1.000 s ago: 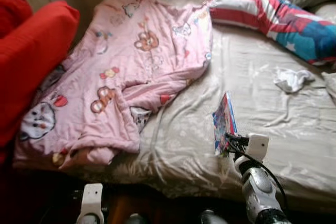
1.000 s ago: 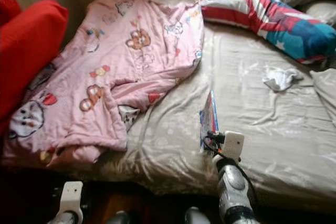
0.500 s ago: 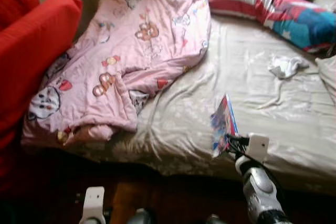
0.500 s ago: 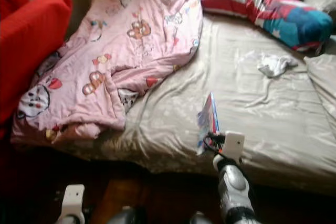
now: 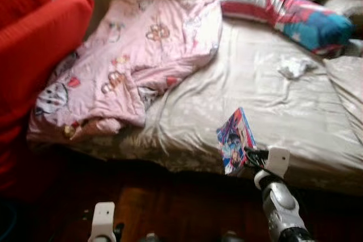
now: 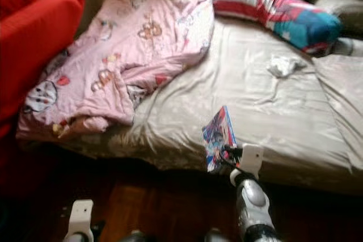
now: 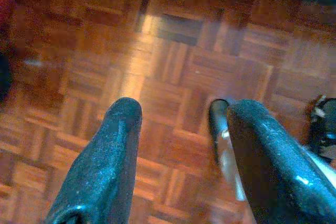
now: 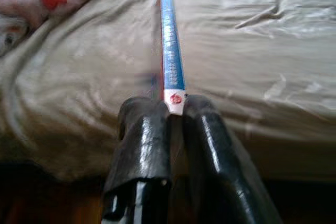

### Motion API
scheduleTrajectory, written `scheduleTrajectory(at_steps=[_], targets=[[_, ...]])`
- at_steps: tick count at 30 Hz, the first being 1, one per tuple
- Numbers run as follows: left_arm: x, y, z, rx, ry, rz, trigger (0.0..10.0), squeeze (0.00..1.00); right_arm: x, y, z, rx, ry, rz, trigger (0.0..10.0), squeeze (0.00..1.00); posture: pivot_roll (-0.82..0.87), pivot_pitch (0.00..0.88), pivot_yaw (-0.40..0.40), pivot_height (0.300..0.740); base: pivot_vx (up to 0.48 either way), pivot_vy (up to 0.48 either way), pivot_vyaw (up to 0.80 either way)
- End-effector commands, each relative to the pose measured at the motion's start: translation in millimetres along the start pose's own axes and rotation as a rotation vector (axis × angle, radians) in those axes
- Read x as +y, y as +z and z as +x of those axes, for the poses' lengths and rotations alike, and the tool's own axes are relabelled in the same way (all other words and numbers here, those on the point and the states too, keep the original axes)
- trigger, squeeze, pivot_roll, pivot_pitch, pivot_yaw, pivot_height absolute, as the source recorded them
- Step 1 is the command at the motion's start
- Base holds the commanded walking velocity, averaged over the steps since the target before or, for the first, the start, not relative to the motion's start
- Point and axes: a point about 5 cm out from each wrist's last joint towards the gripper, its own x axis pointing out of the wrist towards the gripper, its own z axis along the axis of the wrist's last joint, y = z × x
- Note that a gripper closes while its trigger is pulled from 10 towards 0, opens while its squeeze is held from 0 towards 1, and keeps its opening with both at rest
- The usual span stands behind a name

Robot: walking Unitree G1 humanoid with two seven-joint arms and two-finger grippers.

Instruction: Clean up the room

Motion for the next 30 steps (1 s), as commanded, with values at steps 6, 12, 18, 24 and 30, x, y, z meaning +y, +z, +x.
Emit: scheduleTrajectory(at_steps=[6,12,18,24,30], targets=[[6.1,-14.6,-3.7,0.050,0.011,0.001,10.0,0.00,12.0,7.8,4.4,-0.035,0.057,-0.027,10.0,0.00,-0.04,0.199,0.018,0.740,0.000,0.000,0.79],[3.6,-14.6,-3.4,0.054,0.004,0.006,10.0,0.00,12.3,6.8,4.1,-0.032,0.056,-0.037,10.0,0.00,-0.04,0.193,0.018,0.740,0.000,0.000,0.79],[1.8,-14.9,-3.4,0.056,-0.002,0.008,10.0,0.00,12.8,7.4,4.5,-0.033,0.062,-0.042,10.0,0.00,-0.04,0.190,0.019,0.740,0.000,0.000,0.79],[1.0,-14.8,-3.4,0.056,-0.004,0.007,10.0,0.00,14.3,6.8,4.5,-0.030,0.071,-0.045,10.0,0.00,-0.04,0.187,0.018,0.740,0.000,0.000,0.79],[0.4,-14.8,-3.4,0.056,-0.002,0.007,10.0,0.00,13.6,7.3,4.6,-0.031,0.076,-0.049,10.0,0.00,-0.04,0.191,0.017,0.740,0.000,0.000,0.79]])
